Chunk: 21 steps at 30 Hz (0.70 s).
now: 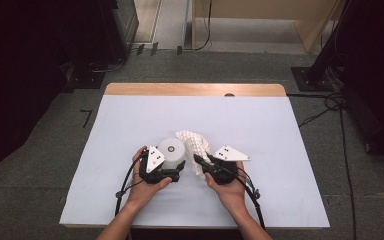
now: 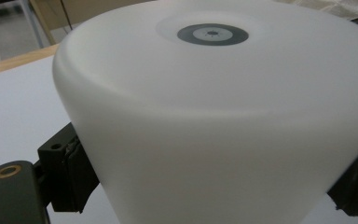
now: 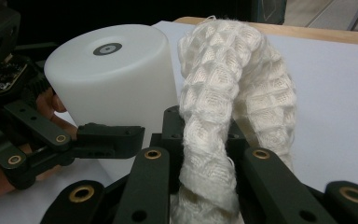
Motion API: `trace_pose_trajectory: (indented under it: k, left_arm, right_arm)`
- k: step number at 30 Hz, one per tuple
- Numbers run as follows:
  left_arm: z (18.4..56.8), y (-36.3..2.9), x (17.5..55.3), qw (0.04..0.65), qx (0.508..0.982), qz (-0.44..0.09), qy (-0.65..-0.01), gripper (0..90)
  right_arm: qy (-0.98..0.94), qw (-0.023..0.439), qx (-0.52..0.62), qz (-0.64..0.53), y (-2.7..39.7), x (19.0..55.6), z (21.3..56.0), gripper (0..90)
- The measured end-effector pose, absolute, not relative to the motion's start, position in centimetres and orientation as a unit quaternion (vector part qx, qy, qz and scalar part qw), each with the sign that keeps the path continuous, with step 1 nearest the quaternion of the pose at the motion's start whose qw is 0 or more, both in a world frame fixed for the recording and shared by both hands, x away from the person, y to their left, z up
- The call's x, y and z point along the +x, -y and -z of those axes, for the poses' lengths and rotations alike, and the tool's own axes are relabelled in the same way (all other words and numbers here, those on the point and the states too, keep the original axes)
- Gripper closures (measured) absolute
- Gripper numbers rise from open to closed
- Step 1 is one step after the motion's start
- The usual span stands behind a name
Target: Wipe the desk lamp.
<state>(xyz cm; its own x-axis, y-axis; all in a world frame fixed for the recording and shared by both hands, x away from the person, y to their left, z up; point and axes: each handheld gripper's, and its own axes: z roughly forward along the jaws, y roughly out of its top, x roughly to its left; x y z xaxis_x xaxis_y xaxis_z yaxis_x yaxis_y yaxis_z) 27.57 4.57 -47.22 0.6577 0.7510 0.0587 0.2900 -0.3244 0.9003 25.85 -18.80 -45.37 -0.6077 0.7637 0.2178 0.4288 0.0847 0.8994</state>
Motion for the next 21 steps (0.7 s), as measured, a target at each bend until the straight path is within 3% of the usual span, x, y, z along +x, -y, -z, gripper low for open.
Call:
trace_pose_trajectory:
  k: [9,14,17,21]
  left_arm:
    - [46.7,-4.7,27.1,0.479,0.753,-0.247,-0.378,1.9]
    - [47.2,-3.1,26.6,0.448,0.750,-0.281,-0.399,0.4]
    - [47.2,-3.1,26.7,0.438,0.749,-0.282,-0.409,6.6]
    - [47.1,-3.8,27.0,0.452,0.753,-0.266,-0.398,7.7]
  right_arm:
    - [-0.717,0.158,0.421,-0.532,19.1,25.9,45.4,76.8]
    - [-0.719,0.160,0.420,-0.530,19.0,25.9,45.6,76.7]
    - [-0.721,0.158,0.419,-0.528,18.9,25.9,45.7,76.6]
    - [-0.724,0.158,0.418,-0.526,18.8,25.9,45.9,76.6]
